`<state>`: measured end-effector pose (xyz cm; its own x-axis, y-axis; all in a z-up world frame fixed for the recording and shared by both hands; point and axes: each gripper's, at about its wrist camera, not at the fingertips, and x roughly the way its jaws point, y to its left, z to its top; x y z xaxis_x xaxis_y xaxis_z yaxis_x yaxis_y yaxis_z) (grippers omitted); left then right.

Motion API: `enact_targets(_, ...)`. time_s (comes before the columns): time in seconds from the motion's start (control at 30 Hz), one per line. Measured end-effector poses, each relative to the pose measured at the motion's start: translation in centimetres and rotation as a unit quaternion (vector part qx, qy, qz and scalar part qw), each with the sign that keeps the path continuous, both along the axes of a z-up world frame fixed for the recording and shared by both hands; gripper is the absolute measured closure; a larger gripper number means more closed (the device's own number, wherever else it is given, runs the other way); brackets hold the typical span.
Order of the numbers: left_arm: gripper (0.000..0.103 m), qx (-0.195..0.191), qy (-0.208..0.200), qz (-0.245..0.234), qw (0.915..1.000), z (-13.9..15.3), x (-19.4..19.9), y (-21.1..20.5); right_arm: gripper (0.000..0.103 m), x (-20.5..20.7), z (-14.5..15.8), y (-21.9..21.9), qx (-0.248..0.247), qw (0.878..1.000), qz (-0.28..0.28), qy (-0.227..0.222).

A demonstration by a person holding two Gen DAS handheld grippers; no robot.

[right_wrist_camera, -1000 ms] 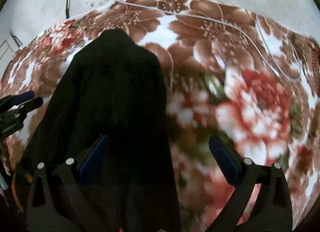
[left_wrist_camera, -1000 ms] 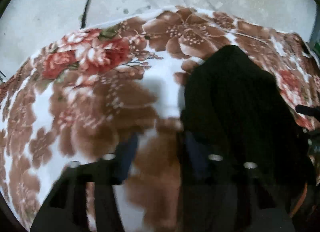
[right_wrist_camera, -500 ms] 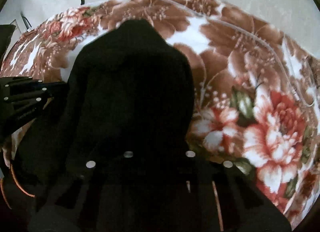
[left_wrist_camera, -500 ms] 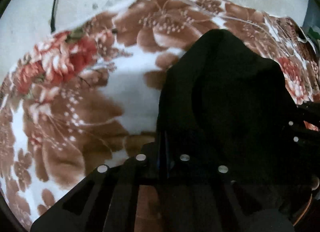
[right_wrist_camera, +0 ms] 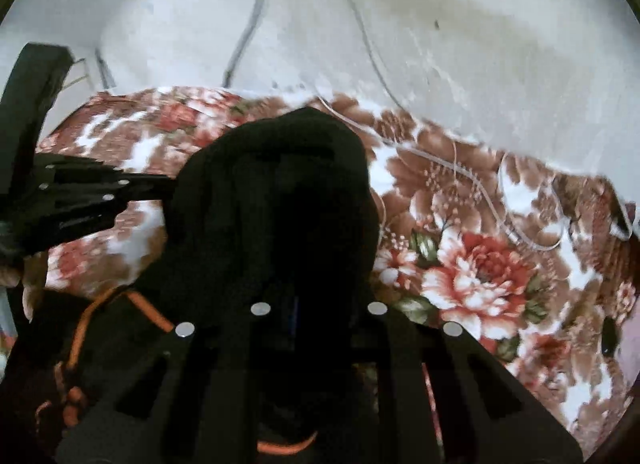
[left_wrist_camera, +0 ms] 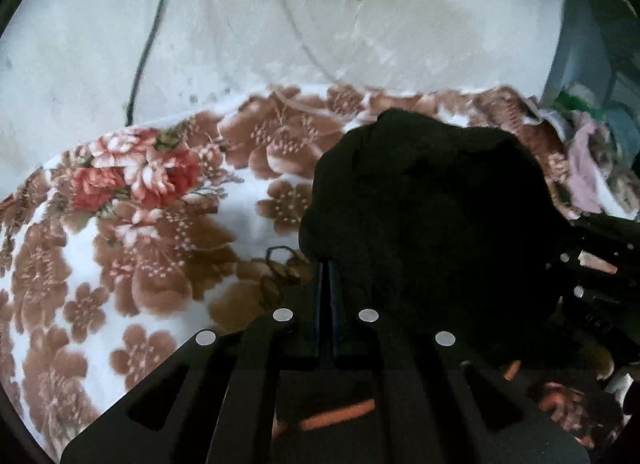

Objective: Fold large clothes
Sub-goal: 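Fold the hoodie side over toward the right gripper with the left gripper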

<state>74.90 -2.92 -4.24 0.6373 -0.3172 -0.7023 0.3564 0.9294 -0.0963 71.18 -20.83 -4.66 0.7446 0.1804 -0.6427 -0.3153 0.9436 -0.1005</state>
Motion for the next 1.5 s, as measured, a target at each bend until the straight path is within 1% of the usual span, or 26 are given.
enact_targets(0.07,0.101,0.005,-0.012,-0.001,0.9999,1.9,-2.5,0.4,0.088,-2.8,1.7,0.5,-0.01,1.0,0.011,-0.008)
enact_targets(0.1,0.101,-0.004,-0.019,-0.001,0.9998,3.4,-4.4,1.1,0.088,-3.9,2.4,0.6,-0.013,1.0,0.02,-0.011)
enact_targets(0.17,0.101,-0.017,-0.028,-0.002,0.9995,5.3,-7.0,1.9,0.088,-6.8,4.2,0.8,-0.018,0.999,0.028,-0.024)
enact_targets(0.23,0.101,-0.038,-0.042,-0.002,0.9984,7.6,-10.8,3.0,0.088,-10.2,6.2,0.8,-0.008,0.999,0.033,-0.035)
enact_targets(0.27,0.101,-0.047,-0.043,-0.002,0.9979,8.2,-12.2,3.5,0.088,-11.5,6.8,0.8,-0.002,0.999,0.035,-0.04)
enact_targets(0.33,0.101,-0.061,-0.05,-0.005,0.9969,9.4,-16.3,4.5,0.088,-15.3,8.0,0.8,0.008,0.998,0.04,-0.047)
enact_targets(0.43,0.101,-0.078,-0.048,-0.008,0.9958,9.7,-21.6,5.4,0.088,-20.4,7.5,1.4,-0.023,0.997,0.044,-0.055)
enact_targets(0.53,0.101,-0.087,-0.036,-0.006,0.9956,8.4,-26.1,5.8,0.088,-24.7,5.5,2.3,-0.07,0.995,0.056,-0.045)
enact_targets(0.6,0.101,-0.094,-0.021,-0.011,0.9953,6.7,-29.1,5.6,0.088,-26.9,4.1,2.3,-0.078,0.994,0.058,-0.039)
enact_targets(0.7,0.101,-0.102,0.004,-0.016,0.9946,3.7,-32.6,5.3,0.088,-29.3,1.2,1.5,-0.051,0.997,0.048,-0.013)
enact_targets(0.8,0.101,-0.098,0.022,-0.017,0.9948,0.5,-35.5,5.1,0.087,-31.7,-2.2,1.7,-0.051,0.998,0.047,0.009)
enact_targets(0.87,0.101,-0.097,0.032,-0.015,0.9947,-1.5,-37.4,5.2,0.086,-33.3,-4.7,1.5,-0.042,0.998,0.045,0.026)
enact_targets(0.93,0.101,-0.107,0.042,-0.009,0.9933,-3.5,-39.0,5.6,0.085,-34.6,-6.6,1.1,-0.018,0.998,0.044,0.04)
enact_targets(1.0,0.101,-0.106,0.042,-0.004,0.9935,-4.6,-40.0,5.6,0.082,-35.2,-7.6,0.2,0.01,0.998,0.033,0.047)
enact_targets(1.03,0.101,-0.099,0.038,-0.003,0.9944,-4.9,-40.4,5.5,0.08,-35.5,-8.1,-0.2,0.024,0.998,0.031,0.05)
enact_targets(1.07,0.101,-0.091,0.038,-0.003,0.9951,-5.2,-40.7,5.2,0.071,-35.9,-8.4,-0.3,0.029,0.998,0.028,0.05)
enact_targets(1.1,0.101,-0.078,0.04,-0.003,0.9962,-5.7,-41.1,4.9,0.058,-36.3,-8.8,-0.3,0.027,0.998,0.024,0.051)
enact_targets(1.13,0.101,-0.065,0.041,-0.003,0.997,-6.0,-41.5,4.7,0.05,-36.8,-9.1,-0.1,0.017,0.998,0.025,0.053)
enact_targets(1.17,0.099,-0.055,0.043,-0.003,0.9976,-6.2,-41.6,4.5,0.032,-37.4,-9.2,0.2,0.01,0.998,0.027,0.049)
enact_targets(1.2,0.094,-0.035,0.037,-0.004,0.9987,-6.3,-42.1,4.3,0.013,-38.5,-9.0,0.7,-0.004,0.999,0.023,0.029)
enact_targets(1.23,0.085,-0.014,0.036,-0.006,0.9992,-6.2,-42.4,4.3,0.009,-39.7,-8.6,1.2,-0.022,0.999,0.021,0.011)
enact_targets(1.27,0.067,0.012,0.031,0.007,0.9994,-5.6,-42.6,4.6,0.008,-40.5,-8.1,1.5,-0.037,0.999,0.021,0.005)
enact_targets(1.33,0.065,0.02,0.008,0.02,0.9996,-3.7,-42.7,5.3,0.008,-41.5,-6.5,1.6,-0.05,0.999,0.011,0.004)
enact_targets(1.37,0.064,0.019,0.003,0.023,0.9996,-2.9,-42.5,5.5,0.006,-41.5,-5.8,1.4,-0.039,0.999,0.01,0.003)
enact_targets(1.43,0.062,0.004,0.011,0.021,0.9997,-1.9,-40.7,5.0,0.005,-39.8,-3.9,1.4,-0.004,1.0,0.015,0.004)
enact_targets(1.5,0.058,-0.004,0.028,0.014,0.9995,-2.4,-38.4,3.7,0.005,-37.3,-3.7,2.1,-0.005,1.0,0.011,0.008)
